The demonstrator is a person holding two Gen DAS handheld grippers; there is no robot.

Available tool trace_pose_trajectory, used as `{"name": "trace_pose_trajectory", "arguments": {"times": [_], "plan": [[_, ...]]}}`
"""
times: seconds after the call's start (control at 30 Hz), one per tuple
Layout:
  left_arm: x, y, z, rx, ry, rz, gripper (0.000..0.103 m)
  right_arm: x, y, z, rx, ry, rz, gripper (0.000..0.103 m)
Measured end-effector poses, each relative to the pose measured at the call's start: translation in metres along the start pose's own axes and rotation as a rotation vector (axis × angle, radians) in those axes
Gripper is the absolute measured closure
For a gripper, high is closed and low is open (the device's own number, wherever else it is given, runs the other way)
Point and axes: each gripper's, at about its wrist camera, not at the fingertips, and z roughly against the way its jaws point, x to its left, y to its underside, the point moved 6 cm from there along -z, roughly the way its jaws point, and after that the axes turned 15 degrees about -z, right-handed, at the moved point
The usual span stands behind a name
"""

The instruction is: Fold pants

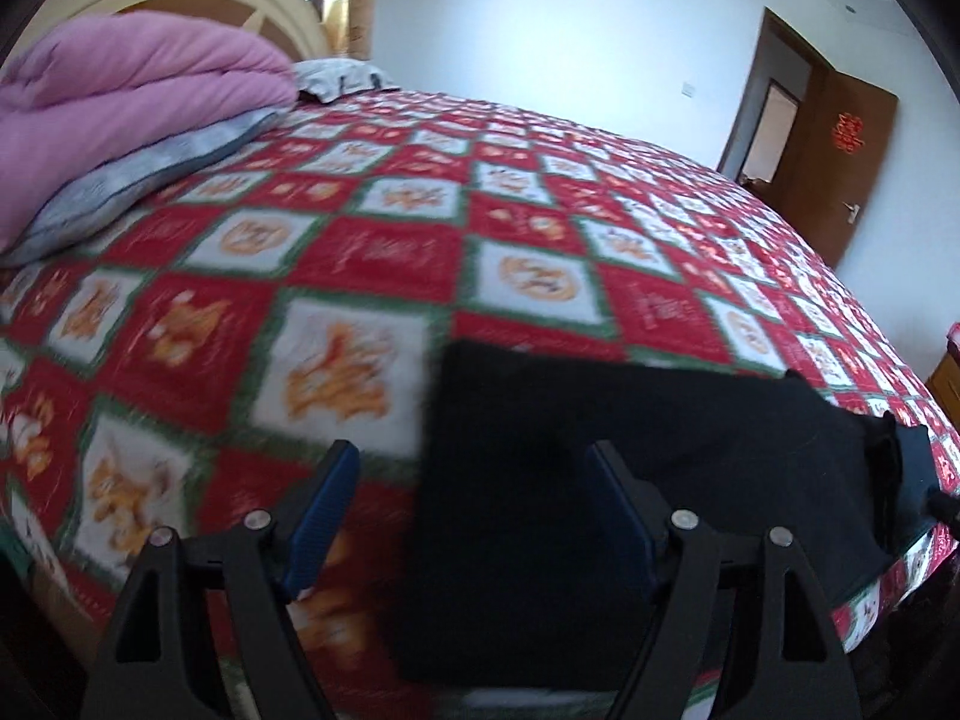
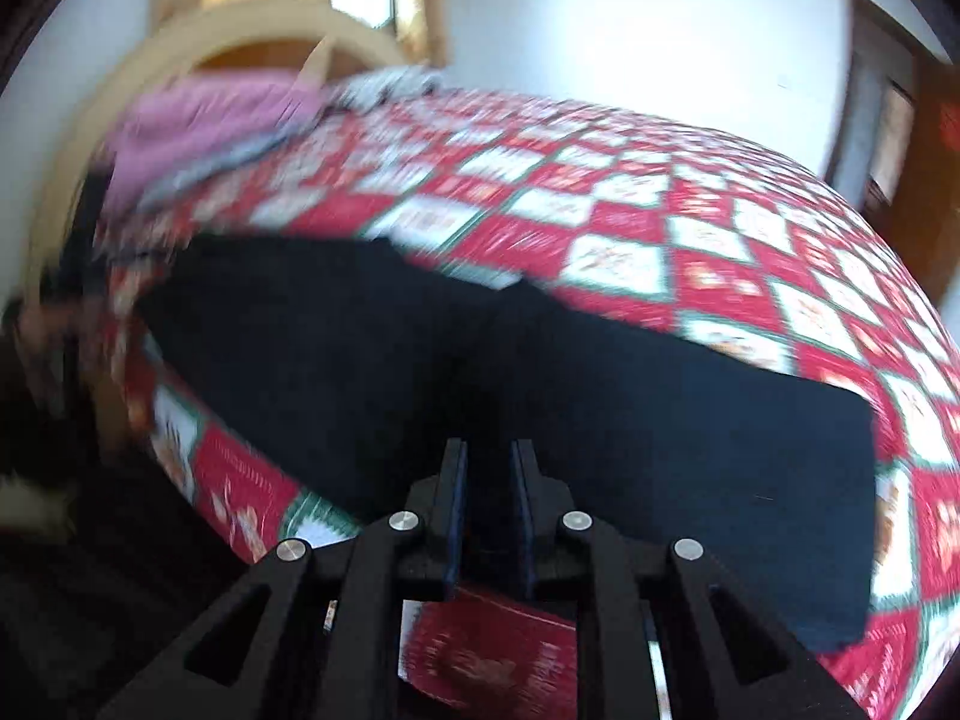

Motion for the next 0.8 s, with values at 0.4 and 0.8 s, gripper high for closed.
{"name": "trace_pose_trajectory", "arguments": {"times": [0.4,0.8], "plan": [[-0.01,0.022,0.003,-0.047,0.011,0.024,0.031,-0.037,0.006,0.006,-0.026,0.054,-0.159,0.069],[-0.005,0.033,0.012,-0.069,0.065,0.149,0.07,-0.026,0.013,0.002,-0.034,0.051,-0.12,0.069]]}}
